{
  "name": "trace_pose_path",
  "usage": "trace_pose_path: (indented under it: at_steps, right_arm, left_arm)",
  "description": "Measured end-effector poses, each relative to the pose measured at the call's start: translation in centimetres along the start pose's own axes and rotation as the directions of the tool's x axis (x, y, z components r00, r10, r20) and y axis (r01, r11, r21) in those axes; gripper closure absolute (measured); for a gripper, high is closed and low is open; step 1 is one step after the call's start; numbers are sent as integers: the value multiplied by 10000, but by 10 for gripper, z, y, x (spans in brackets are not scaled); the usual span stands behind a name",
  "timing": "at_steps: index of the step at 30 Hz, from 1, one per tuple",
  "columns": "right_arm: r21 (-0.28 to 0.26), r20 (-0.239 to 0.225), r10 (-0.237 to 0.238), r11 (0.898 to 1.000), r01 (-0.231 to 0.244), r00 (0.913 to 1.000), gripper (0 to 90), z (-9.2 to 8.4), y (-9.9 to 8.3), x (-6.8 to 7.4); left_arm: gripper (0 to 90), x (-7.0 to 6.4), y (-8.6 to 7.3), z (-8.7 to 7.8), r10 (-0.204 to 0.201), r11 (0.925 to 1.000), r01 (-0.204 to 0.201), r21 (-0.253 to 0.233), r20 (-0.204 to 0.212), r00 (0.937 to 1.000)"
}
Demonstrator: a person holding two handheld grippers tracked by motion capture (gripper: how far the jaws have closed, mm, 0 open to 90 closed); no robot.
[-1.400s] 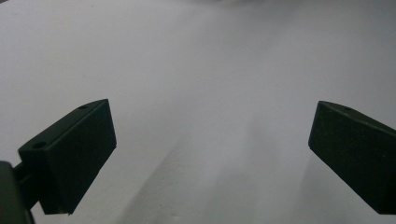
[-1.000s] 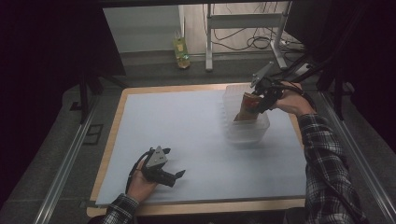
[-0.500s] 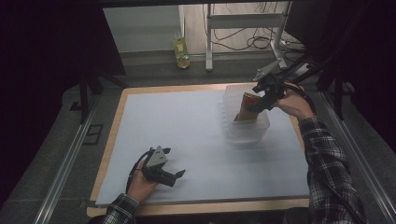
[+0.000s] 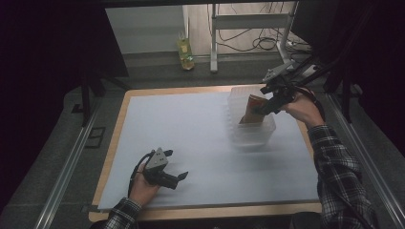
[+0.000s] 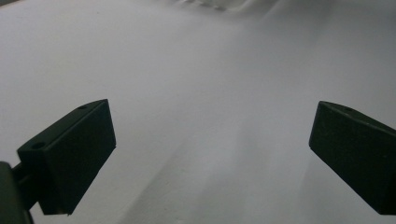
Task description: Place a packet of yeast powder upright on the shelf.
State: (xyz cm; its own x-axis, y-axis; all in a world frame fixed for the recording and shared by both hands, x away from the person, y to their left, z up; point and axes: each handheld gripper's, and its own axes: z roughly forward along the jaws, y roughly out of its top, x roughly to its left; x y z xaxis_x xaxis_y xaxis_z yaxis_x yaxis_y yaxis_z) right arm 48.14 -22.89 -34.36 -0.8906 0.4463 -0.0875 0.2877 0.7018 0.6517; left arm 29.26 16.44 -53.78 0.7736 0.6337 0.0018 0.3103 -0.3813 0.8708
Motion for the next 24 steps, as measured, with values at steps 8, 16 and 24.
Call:
trace_pose_path:
  at_steps: [8, 16, 24]
  right_arm:
    - [-371, 167, 307, 9989, -301, 9994, 50, -10, -3, 7]
    - [-522, 209, 254, 9983, -243, 9995, 47, -18, -6, 16]
    - [-708, 244, 119, 9974, -102, 9996, 40, -25, -9, 30]
  left_arm:
    - [7, 0, 0, 0, 15, 10000, -15, 28, -31, 10000]
    - [8, 0, 0, -1, 6, 10000, -6, 19, -102, 9999]
    - [7, 1, 0, -2, 26, 10000, -26, -27, -192, 9998]
